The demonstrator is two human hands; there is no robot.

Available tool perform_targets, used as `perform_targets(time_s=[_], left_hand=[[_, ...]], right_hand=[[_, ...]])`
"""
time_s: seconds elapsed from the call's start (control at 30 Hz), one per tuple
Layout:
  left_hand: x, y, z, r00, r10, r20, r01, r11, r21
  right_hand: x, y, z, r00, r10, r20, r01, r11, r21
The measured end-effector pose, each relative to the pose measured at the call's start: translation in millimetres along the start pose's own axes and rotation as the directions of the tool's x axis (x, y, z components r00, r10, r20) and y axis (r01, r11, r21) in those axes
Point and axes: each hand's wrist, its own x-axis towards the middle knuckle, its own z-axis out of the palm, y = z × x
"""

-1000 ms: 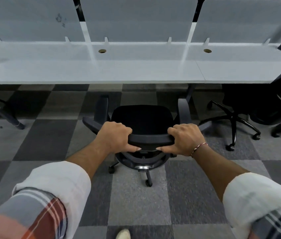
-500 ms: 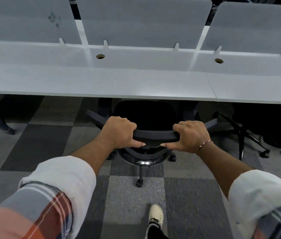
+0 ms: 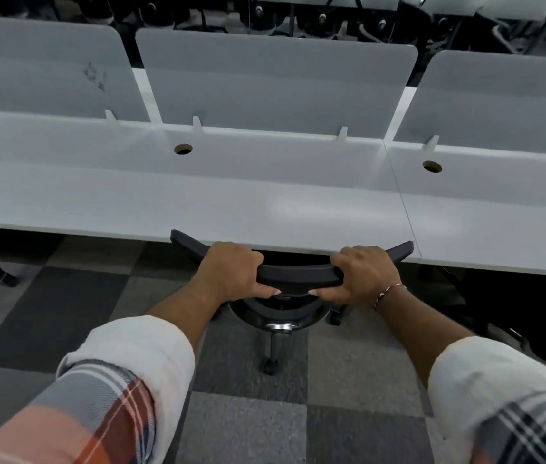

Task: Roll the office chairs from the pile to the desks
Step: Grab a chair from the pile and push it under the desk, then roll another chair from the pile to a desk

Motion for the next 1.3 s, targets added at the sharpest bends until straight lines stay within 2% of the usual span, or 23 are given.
perform_targets(time_s=[0.23, 0.4, 0.5, 0.7, 0.8, 0.97, 1.1, 1.17, 1.3], left_hand=[[18.3, -1.3, 7.9, 0.999, 0.021, -0.049, -0.022, 0.999, -0.03], [8.0, 4.2, 7.7, 0.994, 0.007, -0.109, -0.014, 0.998, -0.066], [1.0, 10.9, 12.3, 0.986, -0.059, -0.157, 0.056, 0.998, -0.025], [-24.1, 33.2, 31.5, 0.937, -0.223, -0.271, 0.203, 0.974, -0.1], [-49.9, 39.4, 46.2, 0.93, -0.214, -0.299, 0.189, 0.976, -0.112], [-92.4, 32.3, 62.6, 0.958, -0.161, -0.238, 0.142, 0.985, -0.097], [-137.7, 10.3, 79.5, 0.949, -0.241, -0.204, 0.214, 0.966, -0.148], [-160.9, -2.0, 84.9, 0.95, -0.254, -0.182, 0.233, 0.964, -0.13], [-216.6, -37.5, 90.1, 0.94, -0.31, -0.141, 0.301, 0.95, -0.079]], right_hand=[[4.1, 19.4, 11.4, 0.997, -0.012, -0.076, 0.012, 1.0, 0.008], [2.4, 14.8, 6.0, 0.999, -0.017, -0.033, 0.017, 1.0, -0.021], [-0.7, 10.7, 5.9, 0.999, 0.005, -0.048, -0.008, 0.997, -0.074], [-21.7, -10.9, 5.9, 0.984, 0.147, -0.101, -0.156, 0.984, -0.085], [-25.8, -24.8, 5.0, 0.993, 0.085, -0.083, -0.092, 0.992, -0.092], [-17.0, -83.9, 4.4, 0.994, -0.102, -0.047, 0.097, 0.99, -0.1], [-13.3, -157.2, 13.3, 0.993, -0.11, -0.043, 0.106, 0.991, -0.077], [-11.4, -181.7, 15.9, 0.996, -0.085, -0.024, 0.084, 0.996, -0.041], [6.5, -242.6, 17.0, 0.99, -0.132, 0.046, 0.132, 0.991, -0.007]])
